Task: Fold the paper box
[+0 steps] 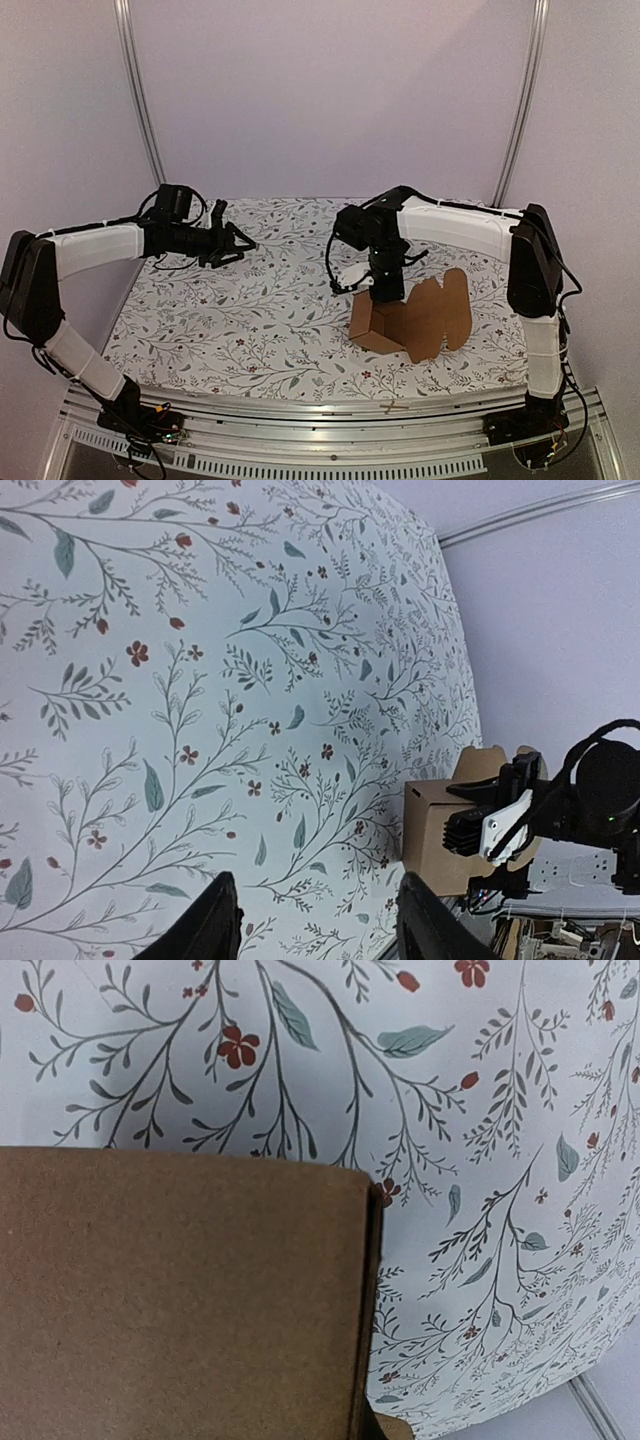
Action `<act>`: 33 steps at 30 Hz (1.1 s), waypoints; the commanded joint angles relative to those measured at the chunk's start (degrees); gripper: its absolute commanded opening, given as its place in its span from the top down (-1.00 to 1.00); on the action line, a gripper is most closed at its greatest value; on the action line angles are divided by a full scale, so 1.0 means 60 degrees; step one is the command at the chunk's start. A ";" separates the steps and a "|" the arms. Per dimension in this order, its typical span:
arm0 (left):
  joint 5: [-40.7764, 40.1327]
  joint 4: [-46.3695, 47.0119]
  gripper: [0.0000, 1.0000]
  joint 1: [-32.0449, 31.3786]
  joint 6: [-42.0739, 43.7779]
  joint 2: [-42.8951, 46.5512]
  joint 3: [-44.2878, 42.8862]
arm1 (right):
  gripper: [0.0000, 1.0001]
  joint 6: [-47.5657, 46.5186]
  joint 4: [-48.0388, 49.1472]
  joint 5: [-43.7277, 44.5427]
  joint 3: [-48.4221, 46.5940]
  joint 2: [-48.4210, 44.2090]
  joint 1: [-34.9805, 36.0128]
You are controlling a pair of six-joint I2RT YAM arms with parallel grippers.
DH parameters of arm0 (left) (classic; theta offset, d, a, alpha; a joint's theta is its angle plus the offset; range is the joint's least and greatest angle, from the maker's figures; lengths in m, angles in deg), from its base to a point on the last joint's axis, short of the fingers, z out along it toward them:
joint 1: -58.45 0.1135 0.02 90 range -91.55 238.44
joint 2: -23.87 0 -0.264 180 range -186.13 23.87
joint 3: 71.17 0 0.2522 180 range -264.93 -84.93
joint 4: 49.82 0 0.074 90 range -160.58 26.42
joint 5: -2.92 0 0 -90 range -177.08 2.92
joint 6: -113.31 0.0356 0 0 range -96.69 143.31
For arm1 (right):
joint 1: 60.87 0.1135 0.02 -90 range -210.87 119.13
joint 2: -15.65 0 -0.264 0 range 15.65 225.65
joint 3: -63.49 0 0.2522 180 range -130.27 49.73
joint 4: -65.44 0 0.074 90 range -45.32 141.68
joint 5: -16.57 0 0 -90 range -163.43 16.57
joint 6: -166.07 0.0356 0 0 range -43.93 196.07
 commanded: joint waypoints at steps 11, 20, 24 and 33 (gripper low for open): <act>-0.0512 -0.1289 -0.06 0.0053 0.1028 0.0385 0.0600 | 0.82 0.0248 -0.0205 0.0473 0.0876 0.0596 0.0418; -0.0393 -0.0920 -0.04 0.0044 0.0896 0.0147 0.0796 | 0.75 0.0486 0.0947 -0.0097 0.1593 0.0111 0.0421; -0.0380 -0.0850 -0.04 0.0037 0.0896 0.0070 0.0819 | 0.76 0.0568 0.1355 -0.0193 0.2049 0.0135 0.0422; -0.0310 -0.0509 -0.03 0.0018 0.0753 -0.0222 0.0985 | 0.92 0.0881 0.3230 0.0273 0.3249 -0.0239 0.0447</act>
